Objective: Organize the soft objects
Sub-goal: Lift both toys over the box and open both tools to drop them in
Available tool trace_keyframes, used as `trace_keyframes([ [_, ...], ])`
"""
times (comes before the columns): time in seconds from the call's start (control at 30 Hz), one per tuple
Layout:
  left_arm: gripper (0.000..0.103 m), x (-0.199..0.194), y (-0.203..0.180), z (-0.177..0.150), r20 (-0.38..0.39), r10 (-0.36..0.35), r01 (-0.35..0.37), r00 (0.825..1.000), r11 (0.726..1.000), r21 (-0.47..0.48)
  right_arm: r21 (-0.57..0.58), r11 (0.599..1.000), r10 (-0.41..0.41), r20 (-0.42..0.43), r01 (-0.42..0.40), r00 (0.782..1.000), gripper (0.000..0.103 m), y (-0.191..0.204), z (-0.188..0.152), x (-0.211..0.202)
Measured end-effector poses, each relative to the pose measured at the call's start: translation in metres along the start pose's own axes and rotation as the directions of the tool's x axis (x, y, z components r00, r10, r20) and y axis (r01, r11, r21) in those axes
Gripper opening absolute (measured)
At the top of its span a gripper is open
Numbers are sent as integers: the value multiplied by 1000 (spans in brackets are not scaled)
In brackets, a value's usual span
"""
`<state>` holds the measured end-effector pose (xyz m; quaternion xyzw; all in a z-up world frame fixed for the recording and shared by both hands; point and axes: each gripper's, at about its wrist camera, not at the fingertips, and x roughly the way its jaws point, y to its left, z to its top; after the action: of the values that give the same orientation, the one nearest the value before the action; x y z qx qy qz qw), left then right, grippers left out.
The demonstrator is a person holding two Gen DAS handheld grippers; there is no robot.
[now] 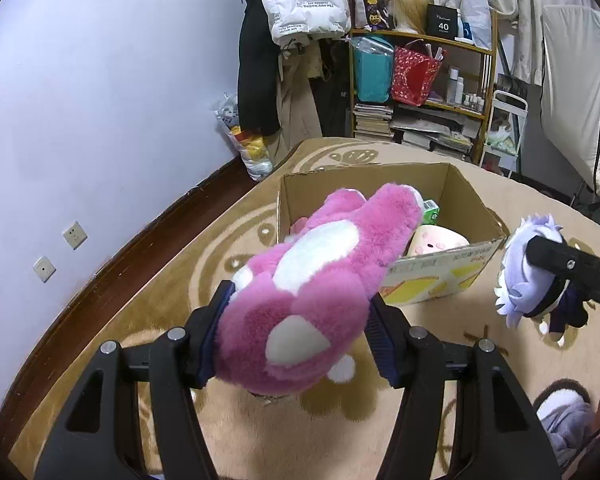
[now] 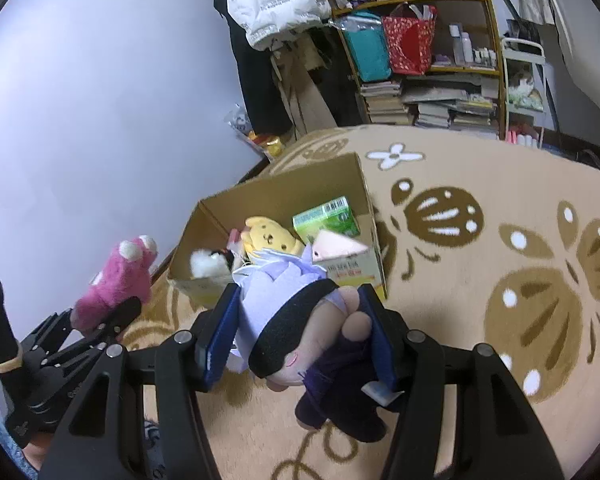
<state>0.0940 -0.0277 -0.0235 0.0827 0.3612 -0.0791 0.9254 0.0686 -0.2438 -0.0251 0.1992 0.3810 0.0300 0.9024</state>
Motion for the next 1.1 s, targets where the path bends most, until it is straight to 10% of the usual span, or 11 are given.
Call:
trace_keyframes([
  [1.1,61,63,1,75,54,-7,5,999,999,35,-104,995,14,74,-6,997,63,11,65,62],
])
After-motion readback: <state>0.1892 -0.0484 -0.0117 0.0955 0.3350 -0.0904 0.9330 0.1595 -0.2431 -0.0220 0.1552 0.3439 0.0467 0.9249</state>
